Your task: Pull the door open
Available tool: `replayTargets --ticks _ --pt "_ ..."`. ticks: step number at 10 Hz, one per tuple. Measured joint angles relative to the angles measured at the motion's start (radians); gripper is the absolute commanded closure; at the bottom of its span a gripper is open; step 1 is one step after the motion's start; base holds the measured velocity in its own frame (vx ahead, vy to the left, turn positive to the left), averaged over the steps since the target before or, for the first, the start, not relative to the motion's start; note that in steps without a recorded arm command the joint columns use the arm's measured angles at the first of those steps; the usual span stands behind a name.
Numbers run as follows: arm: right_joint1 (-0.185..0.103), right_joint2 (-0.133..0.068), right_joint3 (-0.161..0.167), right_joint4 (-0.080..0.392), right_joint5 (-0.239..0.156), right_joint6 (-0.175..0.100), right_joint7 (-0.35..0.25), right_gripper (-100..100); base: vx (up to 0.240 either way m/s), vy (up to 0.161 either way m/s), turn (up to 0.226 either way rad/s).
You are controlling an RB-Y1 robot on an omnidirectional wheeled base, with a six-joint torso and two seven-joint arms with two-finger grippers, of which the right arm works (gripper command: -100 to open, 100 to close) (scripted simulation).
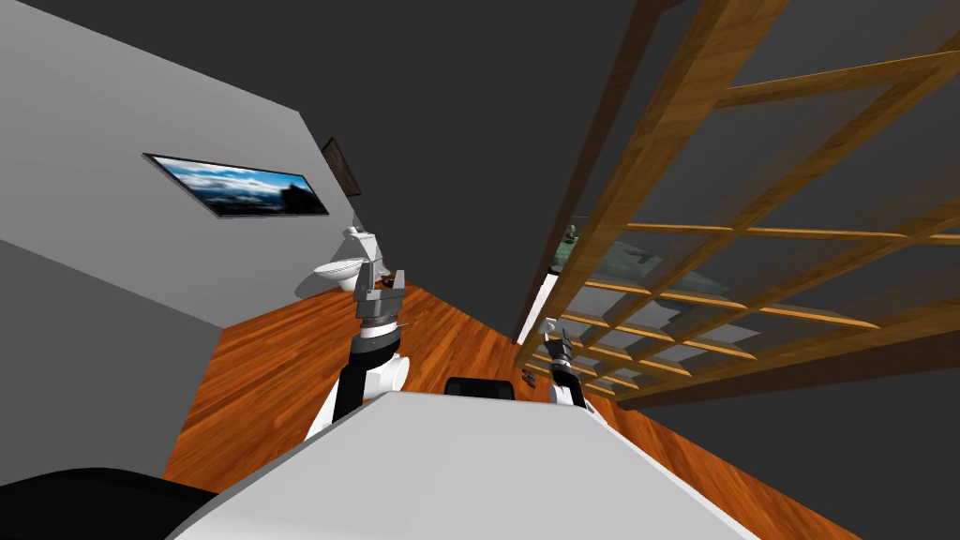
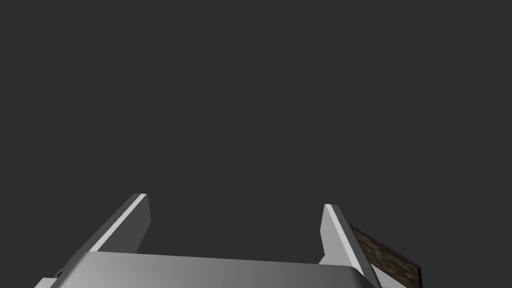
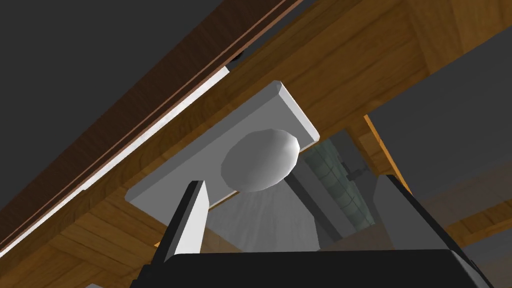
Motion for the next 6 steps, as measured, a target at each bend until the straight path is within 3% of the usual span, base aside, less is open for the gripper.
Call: replayTargets --ticks 6 --pt "-0.006 0.014 0.027 -0.014 -0.057 0.010 -0.143 -100 -0.062 -0.025 0.050"
